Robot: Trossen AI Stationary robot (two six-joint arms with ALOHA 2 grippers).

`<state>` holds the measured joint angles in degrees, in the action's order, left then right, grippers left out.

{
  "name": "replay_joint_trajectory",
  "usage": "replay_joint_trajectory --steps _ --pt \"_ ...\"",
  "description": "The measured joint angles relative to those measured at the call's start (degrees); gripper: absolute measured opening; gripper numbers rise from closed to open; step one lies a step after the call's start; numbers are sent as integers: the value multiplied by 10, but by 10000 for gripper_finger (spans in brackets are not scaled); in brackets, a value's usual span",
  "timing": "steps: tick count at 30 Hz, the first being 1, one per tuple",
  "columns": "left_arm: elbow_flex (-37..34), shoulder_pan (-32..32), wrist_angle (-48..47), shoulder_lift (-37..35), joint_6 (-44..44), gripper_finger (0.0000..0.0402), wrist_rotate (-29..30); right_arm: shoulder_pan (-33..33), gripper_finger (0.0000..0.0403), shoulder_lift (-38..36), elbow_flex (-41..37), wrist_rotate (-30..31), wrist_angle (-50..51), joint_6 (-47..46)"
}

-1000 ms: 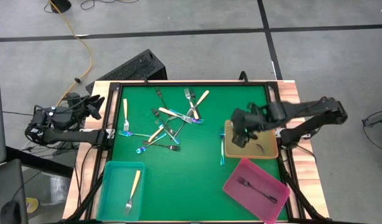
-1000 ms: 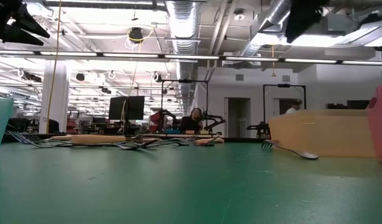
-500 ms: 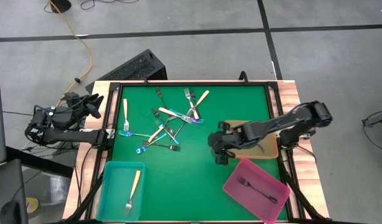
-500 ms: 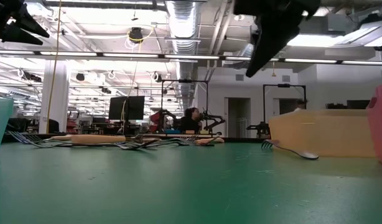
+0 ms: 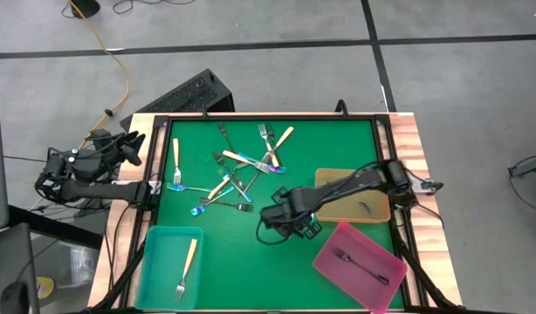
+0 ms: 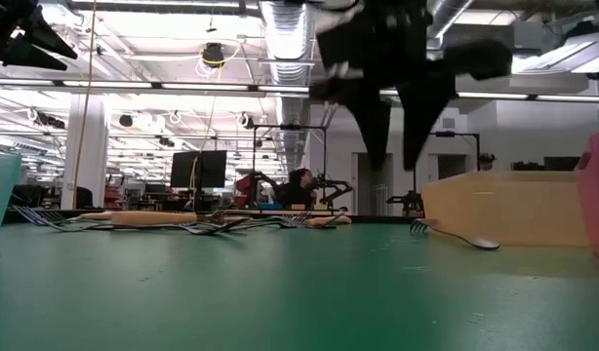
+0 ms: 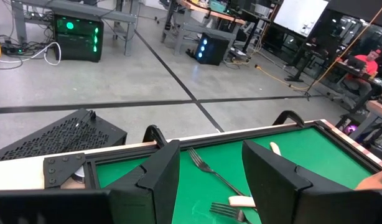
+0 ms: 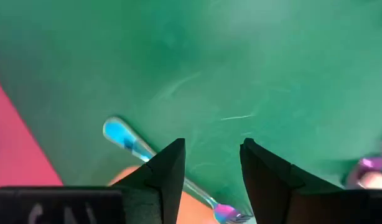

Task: Sort silverware by color (type)
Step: Put the blue fork into the orange bin

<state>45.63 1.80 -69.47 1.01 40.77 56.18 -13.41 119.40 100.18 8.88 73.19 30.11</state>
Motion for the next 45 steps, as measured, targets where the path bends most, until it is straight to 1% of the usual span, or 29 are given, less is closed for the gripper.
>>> replay_joint_trajectory --steps 5,11,16,22,30,34,42,45 --pt "0 0 0 0 0 158 0 -7 175 58 35 1 70 41" --pt "0 0 0 0 0 158 0 -15 161 93 37 1 138 80" --pt "0 0 0 0 0 158 0 -20 148 104 36 -5 129 94" --pt "0 0 0 0 0 158 0 -20 139 109 36 -36 116 99" --pt "0 0 0 0 0 158 0 -20 124 108 25 -45 104 111" --pt "0 0 0 0 0 158 0 -20 101 108 17 -45 106 120" --pt "0 0 0 0 0 158 0 -20 18 108 16 -45 105 126" --pt "0 0 0 0 0 158 0 -20 14 108 16 -45 109 125"
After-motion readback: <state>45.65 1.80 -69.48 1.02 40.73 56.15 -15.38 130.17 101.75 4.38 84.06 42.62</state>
